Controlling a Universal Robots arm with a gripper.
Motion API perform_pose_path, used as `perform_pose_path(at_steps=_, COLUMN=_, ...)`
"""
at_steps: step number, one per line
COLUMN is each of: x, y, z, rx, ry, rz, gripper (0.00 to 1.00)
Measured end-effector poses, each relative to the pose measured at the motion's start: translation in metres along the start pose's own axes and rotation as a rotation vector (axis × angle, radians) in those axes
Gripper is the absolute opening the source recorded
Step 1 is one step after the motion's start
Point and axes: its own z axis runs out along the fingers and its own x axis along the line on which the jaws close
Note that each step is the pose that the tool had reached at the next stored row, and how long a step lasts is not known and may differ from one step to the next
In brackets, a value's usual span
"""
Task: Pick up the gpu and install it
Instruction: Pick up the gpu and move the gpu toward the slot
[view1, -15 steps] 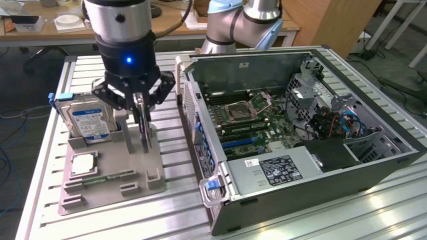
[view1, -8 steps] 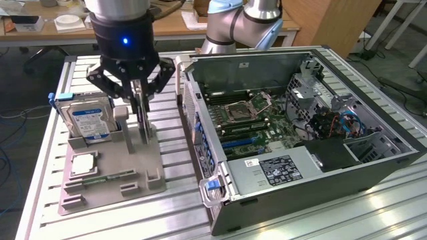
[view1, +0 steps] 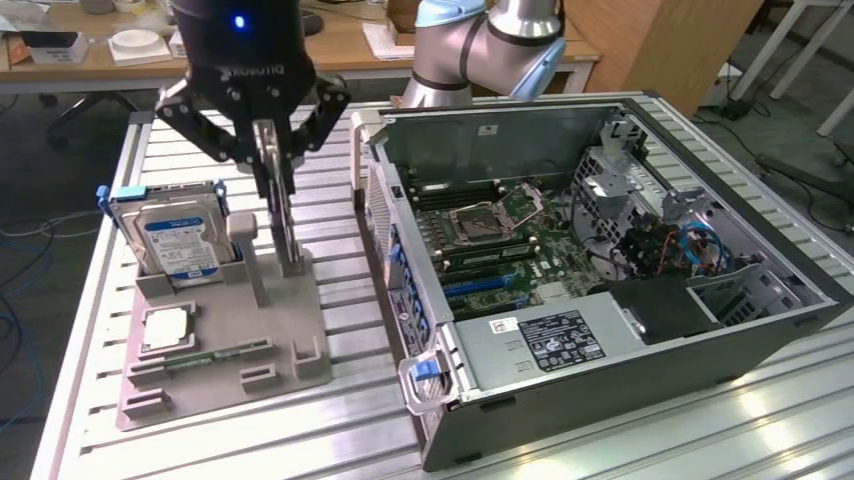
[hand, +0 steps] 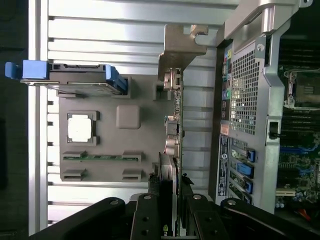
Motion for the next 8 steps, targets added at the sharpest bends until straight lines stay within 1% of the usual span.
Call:
perform_pose_path(at_steps=6, x=0.0, y=0.0003, z=-0.0271, rx=0.0006, ry=0.0002, rz=0.0, gripper=0.26)
perform_pose_path(at_steps=7, x=-0.001, y=0.0004, z=-0.029, rx=0.0006, ry=0.0002, rz=0.0, gripper=0.26)
perform_pose_path(at_steps=8, x=-0.001, y=0.0003, z=-0.0288, rx=0.0005, ry=-0.0001, rz=0.0, gripper=0.26)
